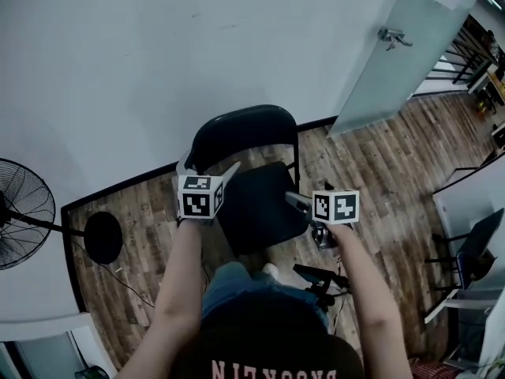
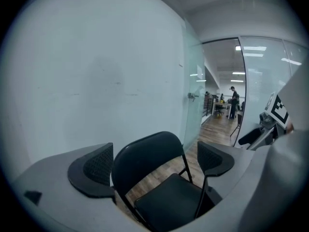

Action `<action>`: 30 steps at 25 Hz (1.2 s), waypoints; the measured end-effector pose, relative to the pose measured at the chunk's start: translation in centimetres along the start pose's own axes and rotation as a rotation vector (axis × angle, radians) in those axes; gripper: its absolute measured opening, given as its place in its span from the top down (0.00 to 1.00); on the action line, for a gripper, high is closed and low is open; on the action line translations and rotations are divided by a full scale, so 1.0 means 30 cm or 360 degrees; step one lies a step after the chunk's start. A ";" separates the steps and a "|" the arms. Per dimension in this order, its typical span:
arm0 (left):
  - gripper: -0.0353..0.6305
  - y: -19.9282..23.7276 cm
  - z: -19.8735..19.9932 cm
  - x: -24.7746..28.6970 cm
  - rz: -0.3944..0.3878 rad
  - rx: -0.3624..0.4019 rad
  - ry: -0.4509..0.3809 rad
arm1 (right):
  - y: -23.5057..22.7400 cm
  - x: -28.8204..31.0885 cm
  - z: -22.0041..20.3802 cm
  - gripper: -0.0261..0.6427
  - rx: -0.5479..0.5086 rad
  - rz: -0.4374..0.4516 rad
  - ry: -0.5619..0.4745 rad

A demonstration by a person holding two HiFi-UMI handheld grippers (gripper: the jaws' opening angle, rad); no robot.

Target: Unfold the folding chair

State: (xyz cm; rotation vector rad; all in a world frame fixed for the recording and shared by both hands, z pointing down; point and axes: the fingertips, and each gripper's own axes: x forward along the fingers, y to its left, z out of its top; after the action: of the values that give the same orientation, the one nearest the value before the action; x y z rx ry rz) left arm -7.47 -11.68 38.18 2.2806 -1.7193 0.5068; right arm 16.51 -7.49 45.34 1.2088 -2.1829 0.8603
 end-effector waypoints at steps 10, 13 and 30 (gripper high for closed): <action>0.18 0.063 0.236 -0.130 -0.0017 0.0061 -0.0280 | 0.102 -0.150 0.253 0.11 -0.0130 -0.0003 -0.0397; 0.18 0.062 0.282 -0.173 -0.0043 0.0090 -0.0351 | 0.155 -0.233 0.333 0.11 -0.0213 -0.0042 -0.0564; 0.18 -0.018 0.460 -0.410 -0.0235 0.0240 -0.0748 | 0.391 -0.578 0.465 0.14 -0.0532 -0.0201 -0.1300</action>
State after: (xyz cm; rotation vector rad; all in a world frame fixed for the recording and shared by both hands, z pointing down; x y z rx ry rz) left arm -8.21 -6.16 20.56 2.7789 -1.7295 0.0699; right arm 13.08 -3.24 20.78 1.6785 -2.6564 -0.1102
